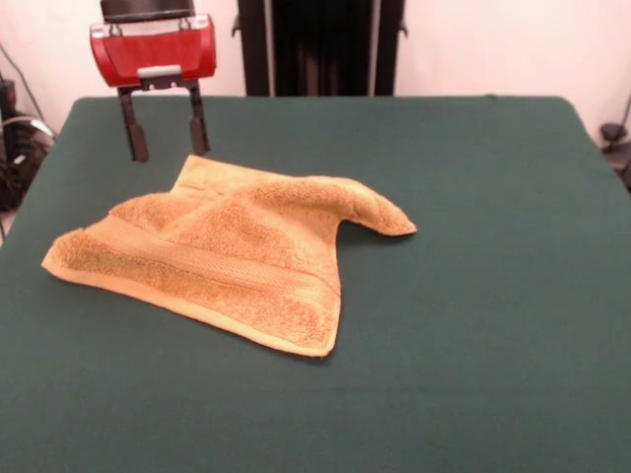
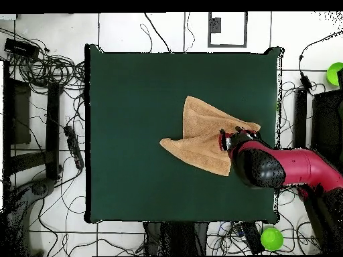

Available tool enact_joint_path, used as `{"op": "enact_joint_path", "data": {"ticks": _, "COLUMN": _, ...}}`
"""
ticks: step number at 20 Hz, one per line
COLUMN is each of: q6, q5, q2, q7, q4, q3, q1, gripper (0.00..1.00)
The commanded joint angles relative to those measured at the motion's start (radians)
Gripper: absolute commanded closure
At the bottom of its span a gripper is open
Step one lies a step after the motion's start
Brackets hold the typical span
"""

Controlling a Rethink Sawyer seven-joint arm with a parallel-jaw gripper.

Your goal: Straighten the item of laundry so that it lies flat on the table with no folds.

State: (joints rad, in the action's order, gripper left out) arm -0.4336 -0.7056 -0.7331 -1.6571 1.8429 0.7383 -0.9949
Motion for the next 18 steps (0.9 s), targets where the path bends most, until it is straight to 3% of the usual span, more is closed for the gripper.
{"op": "enact_joint_path", "data": {"ticks": 1, "q6": -0.096, "q5": -0.025, "q2": 0.008, "q7": 0.156, "q4": -0.012, "q3": 0.047, "q1": 0.041, "gripper": 0.0}}
{"op": "enact_joint_path", "data": {"ticks": 7, "q6": 0.001, "q5": -0.06, "q2": -0.061, "q7": -0.079, "q4": 0.089, "q3": -0.085, "q1": 0.15, "gripper": 0.0}}
{"op": "enact_joint_path", "data": {"ticks": 10, "q6": 0.04, "q5": -0.072, "q2": -0.058, "q7": -0.143, "q4": 0.112, "q3": -0.143, "q1": 0.191, "gripper": 0.0}}
{"op": "enact_joint_path", "data": {"ticks": 18, "q6": 0.084, "q5": -0.033, "q2": -0.044, "q7": -0.184, "q4": 0.125, "q3": -0.219, "q1": 0.231, "gripper": 0.0}}
